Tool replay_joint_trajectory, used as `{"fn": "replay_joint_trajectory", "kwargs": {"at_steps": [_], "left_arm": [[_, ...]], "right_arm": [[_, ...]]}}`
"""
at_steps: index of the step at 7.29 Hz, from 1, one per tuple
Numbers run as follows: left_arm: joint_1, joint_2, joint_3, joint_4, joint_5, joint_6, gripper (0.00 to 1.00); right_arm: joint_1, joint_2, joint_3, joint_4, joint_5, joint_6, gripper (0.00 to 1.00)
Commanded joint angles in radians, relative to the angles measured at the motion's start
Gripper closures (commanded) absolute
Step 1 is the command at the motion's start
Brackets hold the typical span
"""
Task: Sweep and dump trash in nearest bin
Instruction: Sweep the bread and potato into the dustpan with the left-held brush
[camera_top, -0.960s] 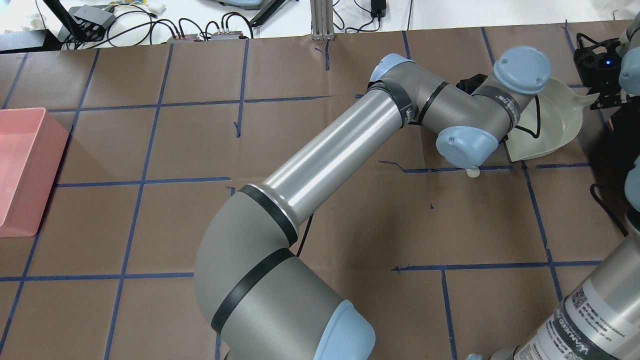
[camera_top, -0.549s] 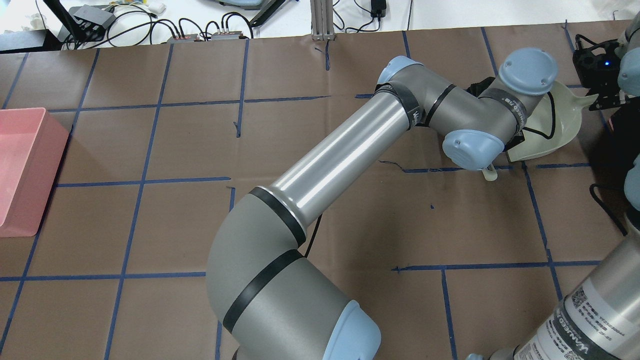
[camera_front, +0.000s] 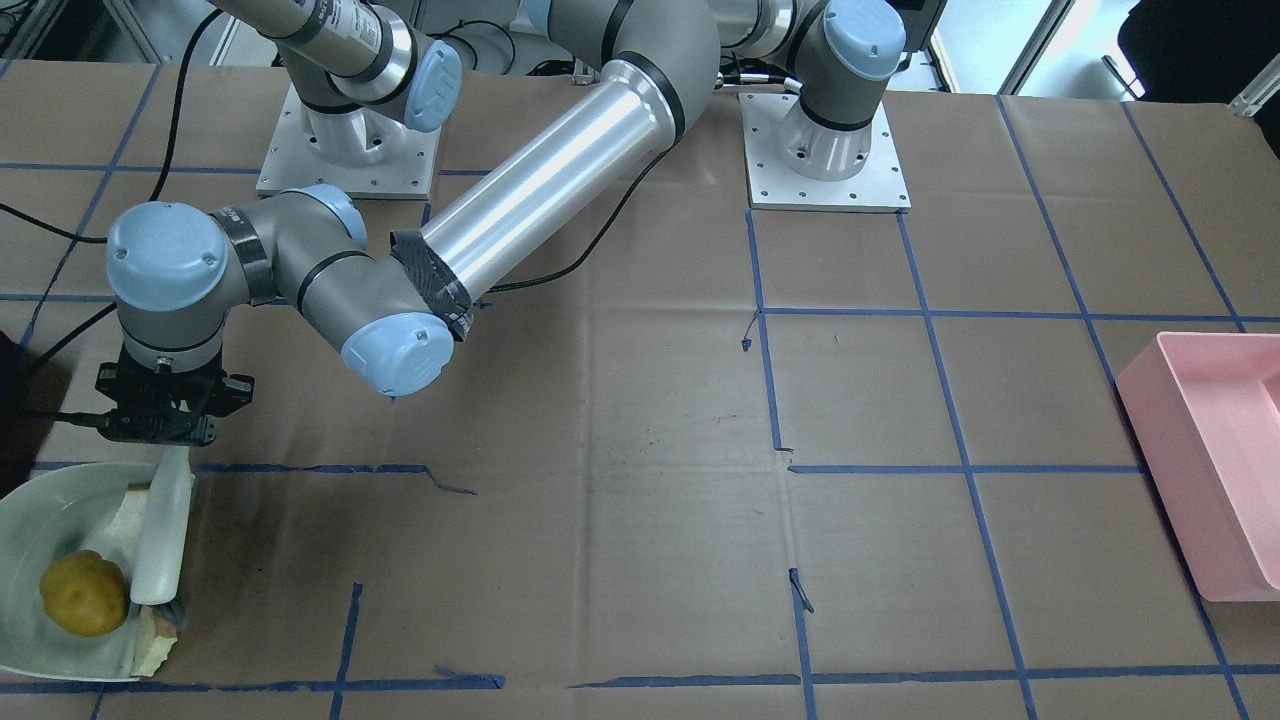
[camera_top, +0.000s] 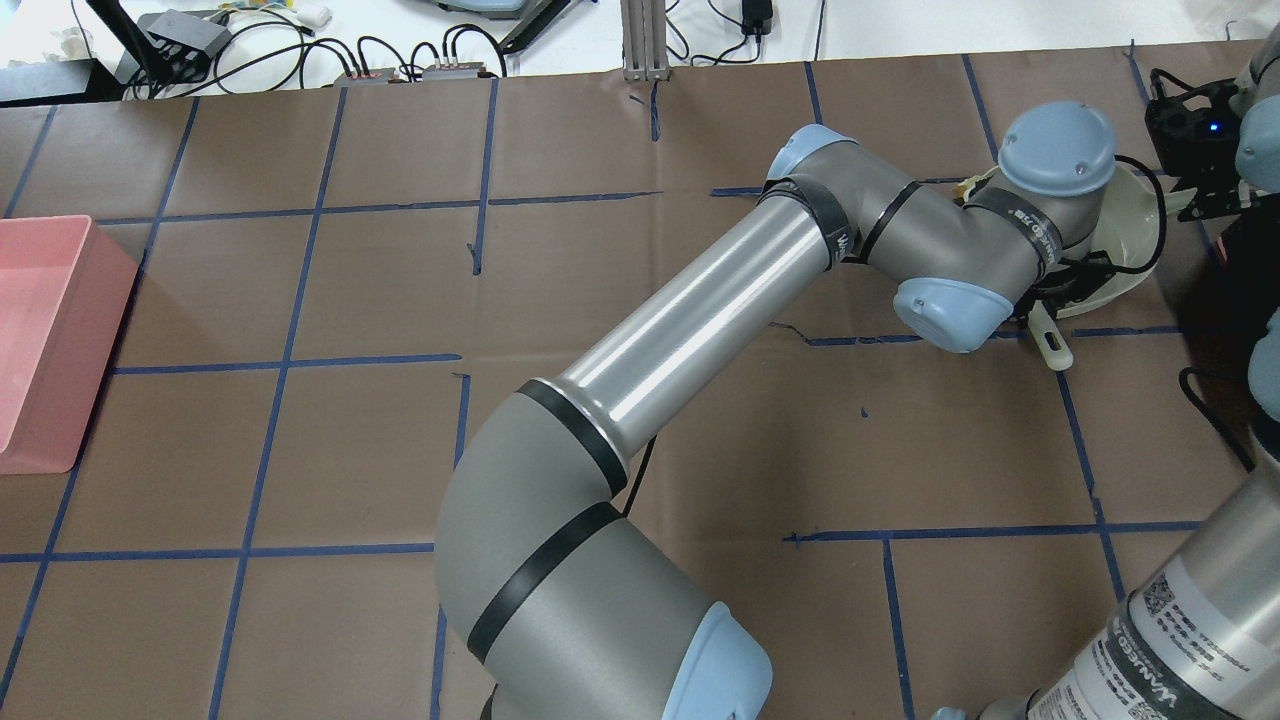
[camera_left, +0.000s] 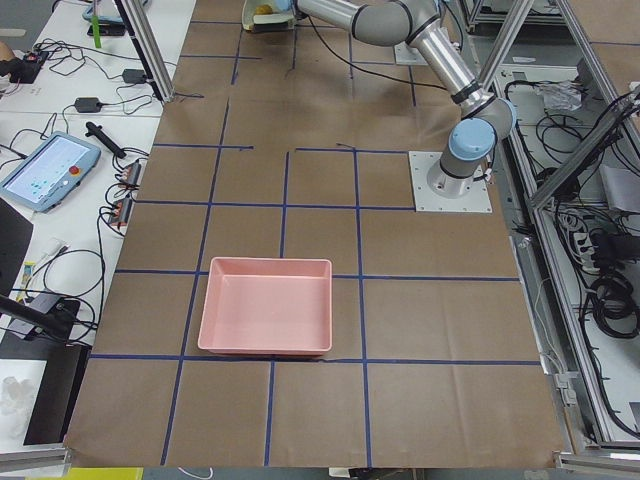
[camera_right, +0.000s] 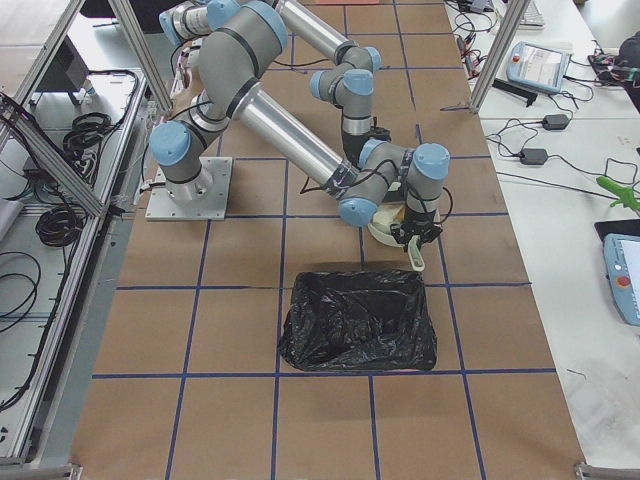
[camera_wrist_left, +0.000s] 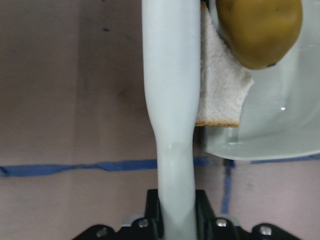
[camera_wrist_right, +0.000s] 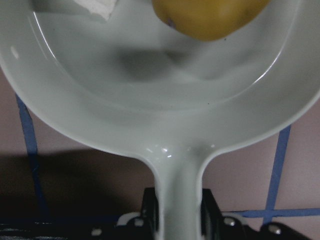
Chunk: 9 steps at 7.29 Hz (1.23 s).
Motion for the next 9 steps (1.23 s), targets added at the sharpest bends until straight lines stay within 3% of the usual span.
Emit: {"fn": "replay_joint_trajectory", "kwargs": {"at_steps": [1,4,6,9], "left_arm": [[-0.01,-0.01,0.006,0.045,-0.131,-0.066,1.0],[-0.018,-0.034,0.039,0.097,-0.321,-0.202,1.0],[-0.013,-0.022,0.038,0.095,-0.296,-0.209,1.0],[-0.004,0.042,-0.023,0.052,-0.123,-0.199,1.0]], "right_arm": [[0.0,0.0,0.0,0.0,0.0,0.0,0.96],[0.0,-0.002,0.0,0.0,0.0,0.0,0.96],[0.0,-0.002,0.0,0.0,0.001,0.0,0.96],[0.0,0.0,0.0,0.0,0.014,0.0,0.96]]}}
